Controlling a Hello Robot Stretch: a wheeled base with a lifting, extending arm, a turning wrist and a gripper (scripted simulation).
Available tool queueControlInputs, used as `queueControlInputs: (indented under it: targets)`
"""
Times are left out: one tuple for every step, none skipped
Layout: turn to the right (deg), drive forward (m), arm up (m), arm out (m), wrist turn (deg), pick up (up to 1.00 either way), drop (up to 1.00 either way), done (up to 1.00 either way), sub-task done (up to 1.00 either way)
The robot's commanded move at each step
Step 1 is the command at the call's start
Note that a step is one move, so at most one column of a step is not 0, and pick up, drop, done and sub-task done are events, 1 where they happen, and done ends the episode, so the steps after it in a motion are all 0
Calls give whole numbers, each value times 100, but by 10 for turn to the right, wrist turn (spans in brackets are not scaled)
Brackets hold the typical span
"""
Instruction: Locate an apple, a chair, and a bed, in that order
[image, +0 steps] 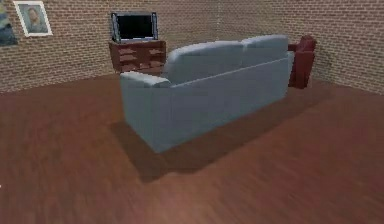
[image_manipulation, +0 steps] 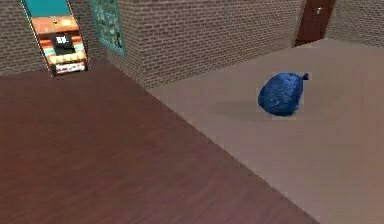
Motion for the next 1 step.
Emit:
queueControlInputs:
  targets:
    - [-330, 0, 0, 0, 0, 0, 0, 0, 0]
